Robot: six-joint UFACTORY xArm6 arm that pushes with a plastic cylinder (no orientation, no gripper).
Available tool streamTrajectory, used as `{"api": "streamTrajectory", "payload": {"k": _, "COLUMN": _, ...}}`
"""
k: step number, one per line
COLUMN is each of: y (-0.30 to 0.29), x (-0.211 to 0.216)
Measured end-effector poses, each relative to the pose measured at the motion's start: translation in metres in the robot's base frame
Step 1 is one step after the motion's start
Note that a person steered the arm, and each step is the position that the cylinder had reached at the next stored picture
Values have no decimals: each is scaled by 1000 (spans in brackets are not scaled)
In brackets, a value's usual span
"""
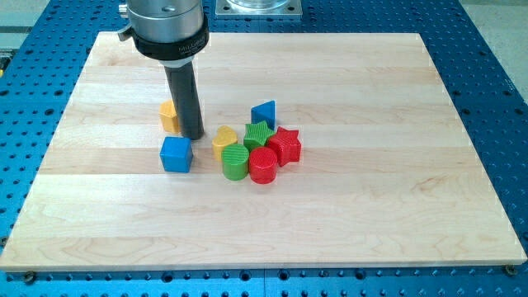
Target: Separate the cube from the group of the blocks
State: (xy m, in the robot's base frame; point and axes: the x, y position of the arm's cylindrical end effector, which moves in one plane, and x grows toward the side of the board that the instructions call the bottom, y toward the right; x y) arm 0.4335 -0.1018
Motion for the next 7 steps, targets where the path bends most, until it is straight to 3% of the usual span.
{"api": "streamTrajectory", "payload": {"k": 2, "y": -19, "x": 62}}
{"api": "streamTrajectory", "payload": {"k": 6, "y": -20, "x": 93}}
{"api": "streamTrajectory", "payload": {"k": 7, "y": 16, "x": 41}}
